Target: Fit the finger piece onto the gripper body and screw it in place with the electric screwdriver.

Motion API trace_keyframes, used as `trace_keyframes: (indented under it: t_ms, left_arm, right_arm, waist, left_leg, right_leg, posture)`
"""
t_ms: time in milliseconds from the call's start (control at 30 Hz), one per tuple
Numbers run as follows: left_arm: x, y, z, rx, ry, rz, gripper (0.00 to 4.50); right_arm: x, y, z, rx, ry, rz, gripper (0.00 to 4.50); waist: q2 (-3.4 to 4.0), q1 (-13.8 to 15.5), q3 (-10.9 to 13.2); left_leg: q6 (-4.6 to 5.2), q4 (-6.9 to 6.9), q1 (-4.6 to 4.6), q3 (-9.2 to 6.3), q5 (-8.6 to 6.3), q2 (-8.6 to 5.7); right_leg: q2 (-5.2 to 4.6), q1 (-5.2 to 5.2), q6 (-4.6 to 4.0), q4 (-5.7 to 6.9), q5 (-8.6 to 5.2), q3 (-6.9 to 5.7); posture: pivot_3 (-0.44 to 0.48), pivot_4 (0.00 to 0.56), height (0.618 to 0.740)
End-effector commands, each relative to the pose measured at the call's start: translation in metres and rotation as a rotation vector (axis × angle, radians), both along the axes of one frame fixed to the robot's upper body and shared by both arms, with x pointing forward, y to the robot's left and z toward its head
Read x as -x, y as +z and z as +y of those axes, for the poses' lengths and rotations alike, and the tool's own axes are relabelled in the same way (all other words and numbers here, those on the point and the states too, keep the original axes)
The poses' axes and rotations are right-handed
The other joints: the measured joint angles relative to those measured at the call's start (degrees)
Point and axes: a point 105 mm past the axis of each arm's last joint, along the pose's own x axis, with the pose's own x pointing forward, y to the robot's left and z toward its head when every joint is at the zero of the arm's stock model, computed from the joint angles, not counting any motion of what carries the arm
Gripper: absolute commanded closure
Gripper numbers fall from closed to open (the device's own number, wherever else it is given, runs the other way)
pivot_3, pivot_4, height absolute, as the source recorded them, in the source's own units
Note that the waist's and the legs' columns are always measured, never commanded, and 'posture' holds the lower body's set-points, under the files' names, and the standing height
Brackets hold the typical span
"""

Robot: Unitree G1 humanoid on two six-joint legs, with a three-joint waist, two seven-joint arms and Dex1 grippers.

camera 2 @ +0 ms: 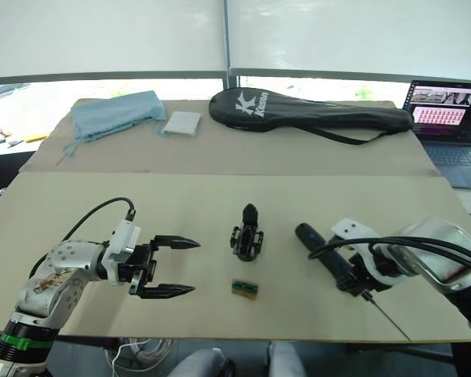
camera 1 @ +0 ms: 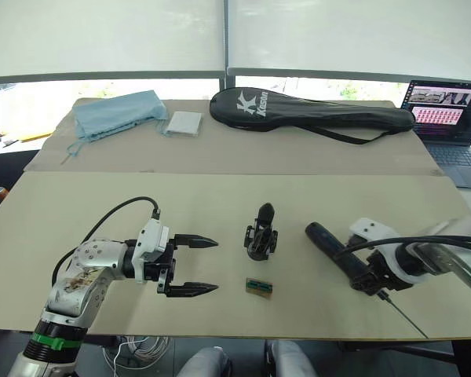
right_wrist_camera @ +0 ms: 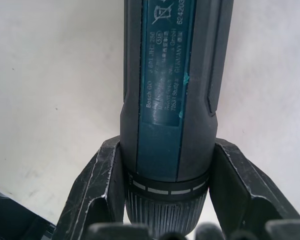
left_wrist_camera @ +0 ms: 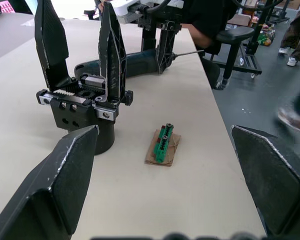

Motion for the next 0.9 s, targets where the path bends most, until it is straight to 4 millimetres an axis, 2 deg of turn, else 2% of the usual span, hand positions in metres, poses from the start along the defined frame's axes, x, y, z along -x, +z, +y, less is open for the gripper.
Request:
trace_keyframes:
  t_ms: [33, 167, 233, 367, 433, 600, 667, 733, 800, 900]
  left_arm:
    - [0.000, 0.005, 0.001, -0.003, -0.017, -0.034, 0.00]
    - [-0.003, 0.004, 0.006, -0.011, -0.008, -0.032, 0.00]
    - [-0.004, 0.001, 0.010, -0.021, -0.002, -0.026, 0.00]
    - [-0.007, -0.009, 0.021, -0.070, 0.004, -0.018, 0.00]
    - [-0.011, -0.011, 0.025, -0.076, 0.035, 0.006, 0.00]
    - [-0.016, -0.019, 0.029, -0.077, 0.090, 0.019, 0.00]
    - [-0.015, -0.027, 0.028, -0.086, 0.102, 0.030, 0.00]
    - [-0.012, -0.033, 0.022, -0.081, 0.093, 0.026, 0.00]
    - [-0.010, -0.035, 0.018, -0.076, 0.084, 0.007, 0.00]
    - [-0.002, -0.046, -0.001, -0.102, 0.042, -0.008, 0.00]
  right_arm:
    - [-0.006, 0.044, -0.009, -0.079, -0.045, -0.153, 2.58]
    - [-0.007, 0.087, -0.015, -0.328, -0.148, -0.304, 2.58]
    - [-0.003, 0.110, -0.015, -0.447, -0.132, -0.421, 2.58]
    - [0.008, 0.153, -0.001, -0.728, 0.034, -0.744, 2.58]
    - [0.017, 0.163, 0.009, -0.823, 0.133, -0.868, 2.58]
    - [0.031, 0.161, 0.043, -0.964, 0.231, -1.044, 2.58]
    - [0.037, 0.153, 0.070, -1.051, 0.277, -1.037, 2.58]
    - [0.042, 0.146, 0.092, -1.057, 0.394, -1.068, 2.58]
    - [0.045, 0.143, 0.100, -1.038, 0.467, -1.101, 2.58]
    - [0.055, 0.126, 0.125, -1.074, 0.693, -1.082, 2.58]
  waist:
    - [0.03, 0.22, 0.01]
    - [0.07, 0.15, 0.01]
    - [0.06, 0.26, 0.01]
    - [0.07, 0.31, 0.01]
    - [0.06, 0.24, 0.01]
    - [0.07, 0.13, 0.01]
    - [0.09, -0.09, 0.01]
    - [0.12, -0.35, -0.01]
    - [0.13, -0.61, -0.01]
    - [0.10, -0.72, -0.01]
  left_leg:
    - [0.00, 0.00, -0.02, 0.00, 0.00, 0.00]
    - [0.00, -0.01, -0.06, 0.00, 0.01, 0.00]
    - [0.01, -0.03, -0.04, 0.00, 0.01, 0.00]
    - [0.08, -0.06, -0.02, -0.03, 0.03, 0.02]
    - [0.10, -0.07, 0.01, -0.01, 0.02, 0.01]
    - [0.13, -0.08, 0.11, 0.00, 0.00, 0.00]
    - [0.11, -0.10, 0.16, 0.00, 0.00, 0.00]
    - [0.11, -0.12, 0.17, 0.01, 0.00, -0.02]
    - [0.11, -0.11, 0.18, 0.01, 0.00, -0.03]
    - [0.10, -0.07, 0.22, 0.01, 0.00, -0.06]
  right_leg:
    - [0.00, -0.03, 0.00, 0.01, 0.00, 0.00]
    - [0.02, -0.06, 0.00, 0.03, 0.00, 0.02]
    - [0.04, -0.05, 0.00, 0.04, 0.00, 0.04]
    - [0.05, -0.02, 0.00, 0.02, 0.00, 0.02]
    - [0.05, -0.01, 0.00, 0.04, 0.00, 0.06]
    - [0.07, 0.03, 0.00, 0.13, 0.00, 0.09]
    - [0.08, 0.03, 0.00, 0.15, 0.00, 0.14]
    - [0.07, 0.01, 0.00, 0.19, 0.00, 0.17]
    - [0.09, 0.01, 0.00, 0.19, 0.00, 0.13]
    - [0.09, 0.05, 0.00, 0.17, 0.00, -0.01]
  posture:
    - [0.000, 0.150, 0.740]
    - [0.000, 0.150, 0.740]
    - [0.000, 0.150, 0.740]
    - [0.000, 0.150, 0.740]
    - [0.000, 0.150, 0.740]
    - [0.000, 0.150, 0.740]
    - [0.000, 0.150, 0.740]
    - [0.000, 0.150, 0.740]
    - [0.000, 0.150, 0.740]
    - [0.000, 0.150, 0.740]
